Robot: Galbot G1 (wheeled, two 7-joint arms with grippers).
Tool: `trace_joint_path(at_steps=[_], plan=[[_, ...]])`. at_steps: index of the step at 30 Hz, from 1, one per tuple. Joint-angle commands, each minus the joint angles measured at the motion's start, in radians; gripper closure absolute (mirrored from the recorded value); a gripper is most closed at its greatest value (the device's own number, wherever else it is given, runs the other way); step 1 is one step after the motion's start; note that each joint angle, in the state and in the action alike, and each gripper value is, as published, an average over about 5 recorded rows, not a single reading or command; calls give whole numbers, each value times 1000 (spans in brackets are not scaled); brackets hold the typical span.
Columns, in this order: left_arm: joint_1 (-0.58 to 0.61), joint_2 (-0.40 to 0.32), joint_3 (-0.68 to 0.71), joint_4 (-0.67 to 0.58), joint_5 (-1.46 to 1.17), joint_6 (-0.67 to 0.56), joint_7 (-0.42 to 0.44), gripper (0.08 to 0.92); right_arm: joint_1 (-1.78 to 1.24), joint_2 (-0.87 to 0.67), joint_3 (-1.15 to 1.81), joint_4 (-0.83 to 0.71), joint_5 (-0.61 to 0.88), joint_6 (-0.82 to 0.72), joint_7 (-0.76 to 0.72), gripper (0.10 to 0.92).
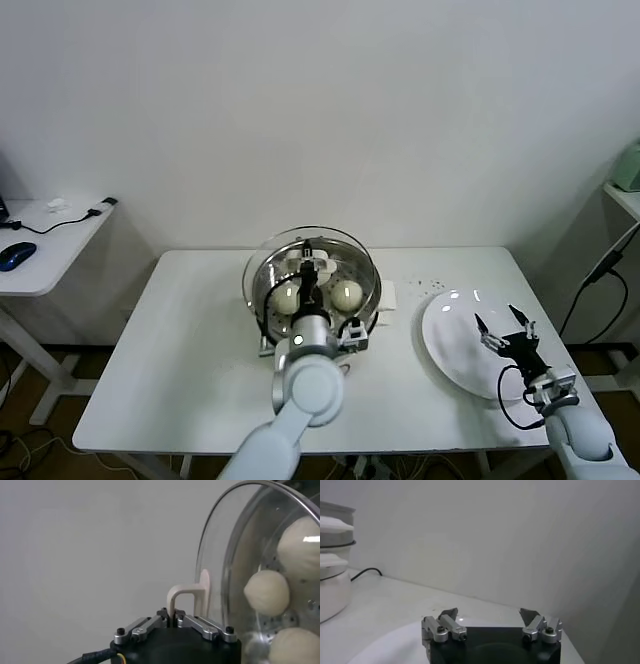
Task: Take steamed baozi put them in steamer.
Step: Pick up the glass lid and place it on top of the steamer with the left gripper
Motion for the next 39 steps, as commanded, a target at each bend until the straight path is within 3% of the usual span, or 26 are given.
trace_joint_path(at_steps=[1,39], plan=[[-23,-62,30,113,15,48,-21,850,7,2,3,-6,2,1,-3,203],[-28,-47,-2,179,-34,48,-97,850,-1,6,22,-10,-15,13,-30,203]])
